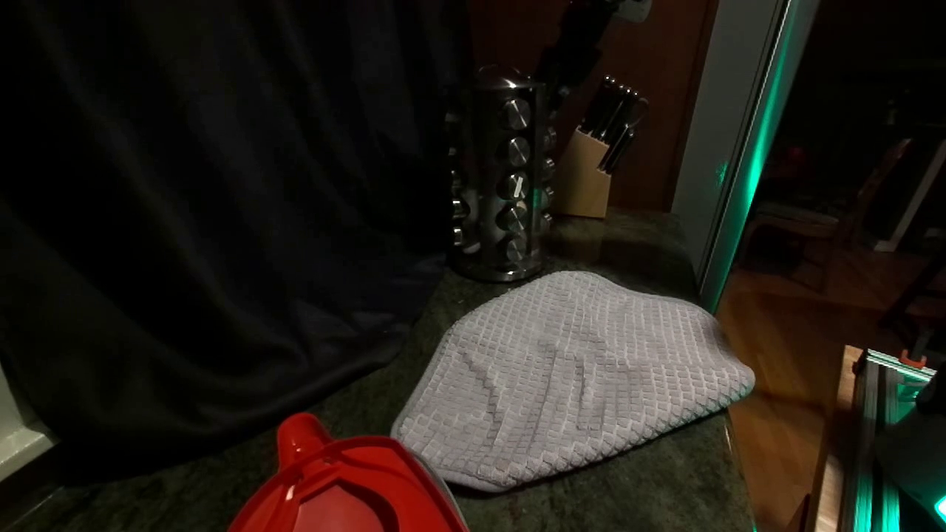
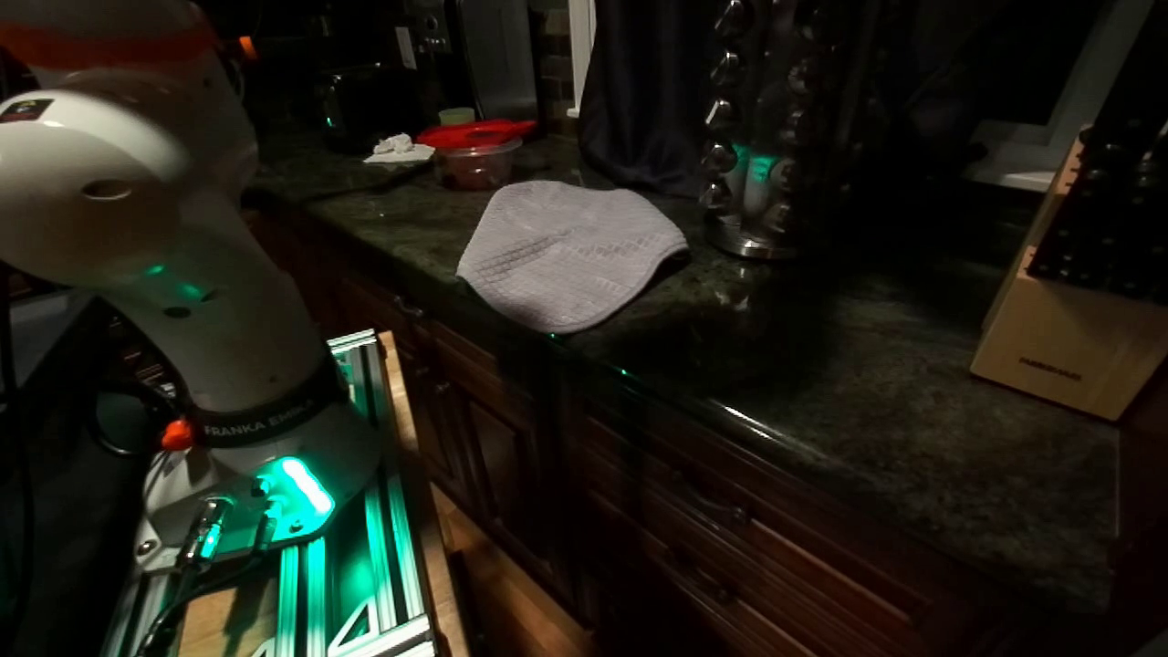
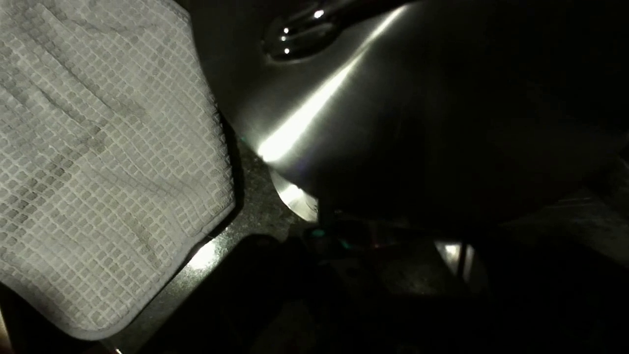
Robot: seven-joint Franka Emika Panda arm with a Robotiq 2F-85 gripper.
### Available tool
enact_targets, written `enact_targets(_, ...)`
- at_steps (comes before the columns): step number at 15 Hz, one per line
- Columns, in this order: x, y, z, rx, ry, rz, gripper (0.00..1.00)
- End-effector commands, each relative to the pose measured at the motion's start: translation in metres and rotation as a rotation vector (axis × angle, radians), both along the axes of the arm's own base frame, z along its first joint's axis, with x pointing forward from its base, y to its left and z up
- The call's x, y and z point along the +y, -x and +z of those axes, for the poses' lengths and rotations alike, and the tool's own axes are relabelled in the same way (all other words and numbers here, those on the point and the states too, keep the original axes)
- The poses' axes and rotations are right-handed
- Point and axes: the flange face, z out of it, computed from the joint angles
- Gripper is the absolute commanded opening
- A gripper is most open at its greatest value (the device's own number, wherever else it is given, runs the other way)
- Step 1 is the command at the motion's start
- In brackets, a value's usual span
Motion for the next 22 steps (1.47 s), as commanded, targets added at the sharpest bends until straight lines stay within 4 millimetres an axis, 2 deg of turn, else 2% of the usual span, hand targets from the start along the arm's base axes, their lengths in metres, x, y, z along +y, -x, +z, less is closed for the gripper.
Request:
enact_targets(1,0.011,0.004,-0.012,0.038,0.006,-0.034,0.72)
enact_targets(5,0.016,0.001,-0.021,0.057,0.012,-0.017,1.00)
enact_targets(9,0.020,-0.002,-0.023,0.049,0.036,0.021,1.00)
enact_targets(15,0.019,0.007,-0.006,0.038,0.024,0.000,1.00)
enact_targets(19,0.018,0.008,0.007,-0.018,0.124,0.085,1.00)
enact_targets(22,0.022,0.007,0.009,-0.031,0.184,0.150,1.00)
